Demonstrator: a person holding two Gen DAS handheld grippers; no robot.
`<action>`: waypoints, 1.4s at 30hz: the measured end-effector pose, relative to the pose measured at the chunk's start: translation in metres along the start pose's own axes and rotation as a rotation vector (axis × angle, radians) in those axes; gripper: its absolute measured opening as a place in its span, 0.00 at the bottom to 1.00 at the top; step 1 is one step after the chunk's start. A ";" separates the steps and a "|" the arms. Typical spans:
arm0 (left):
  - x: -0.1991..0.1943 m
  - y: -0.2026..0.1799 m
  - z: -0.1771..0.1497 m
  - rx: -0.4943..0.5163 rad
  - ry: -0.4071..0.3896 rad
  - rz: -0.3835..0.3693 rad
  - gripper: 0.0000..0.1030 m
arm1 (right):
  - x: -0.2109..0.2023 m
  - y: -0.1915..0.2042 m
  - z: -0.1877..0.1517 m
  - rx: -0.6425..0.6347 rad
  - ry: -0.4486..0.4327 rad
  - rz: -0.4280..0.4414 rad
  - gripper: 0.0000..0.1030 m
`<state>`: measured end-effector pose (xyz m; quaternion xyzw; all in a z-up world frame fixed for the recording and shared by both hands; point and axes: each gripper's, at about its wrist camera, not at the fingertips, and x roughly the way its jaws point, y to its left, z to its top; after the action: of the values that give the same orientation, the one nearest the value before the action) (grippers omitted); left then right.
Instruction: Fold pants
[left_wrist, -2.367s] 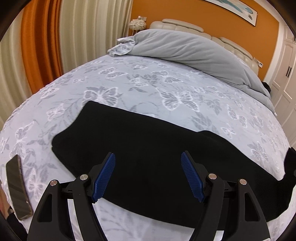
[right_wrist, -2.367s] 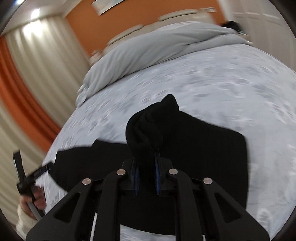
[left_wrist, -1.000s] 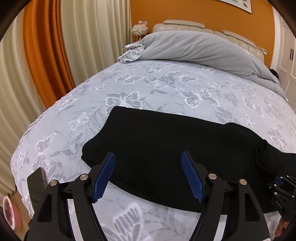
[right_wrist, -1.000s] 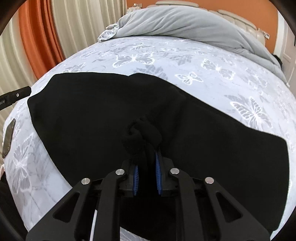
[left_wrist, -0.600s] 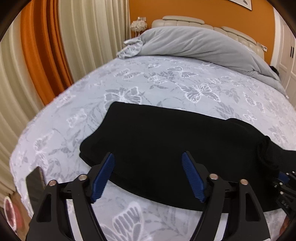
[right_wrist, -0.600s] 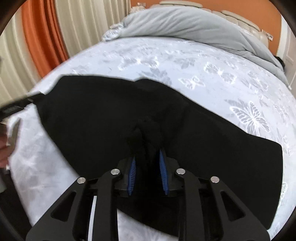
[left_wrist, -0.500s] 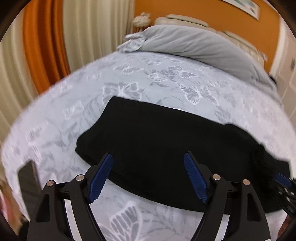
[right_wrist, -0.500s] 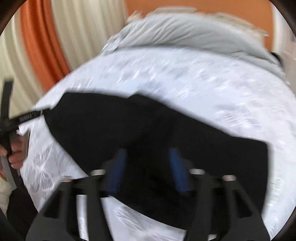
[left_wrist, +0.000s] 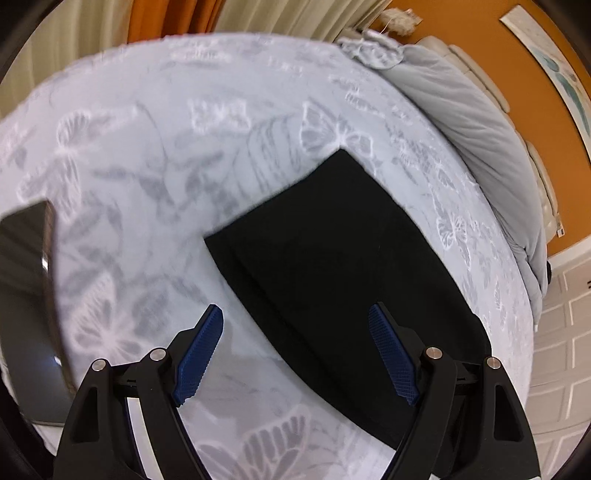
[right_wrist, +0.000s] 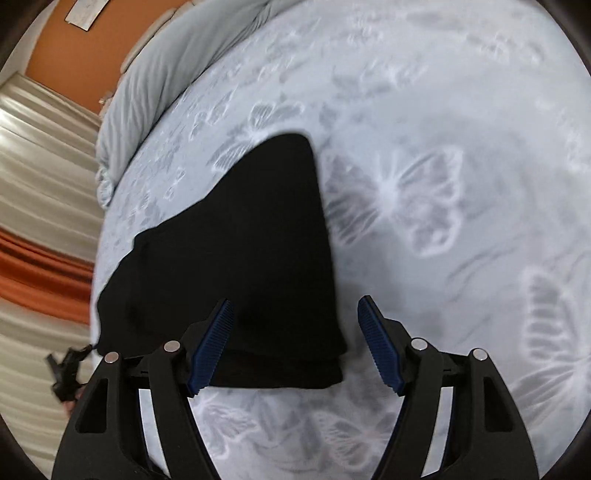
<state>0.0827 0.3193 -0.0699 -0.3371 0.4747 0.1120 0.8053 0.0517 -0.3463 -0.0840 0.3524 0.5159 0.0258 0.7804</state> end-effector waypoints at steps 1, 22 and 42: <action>0.004 0.000 -0.001 -0.014 0.013 -0.008 0.76 | 0.005 0.002 -0.001 0.005 0.020 0.024 0.69; 0.021 -0.004 -0.005 -0.075 0.047 -0.177 0.17 | -0.047 -0.008 0.004 -0.063 -0.174 -0.041 0.15; 0.024 -0.033 -0.029 -0.008 0.092 -0.064 0.26 | 0.040 0.152 -0.096 -0.887 -0.147 -0.270 0.55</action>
<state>0.0912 0.2726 -0.0848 -0.3604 0.4994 0.0725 0.7845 0.0404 -0.1655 -0.0489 -0.0846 0.4394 0.1169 0.8866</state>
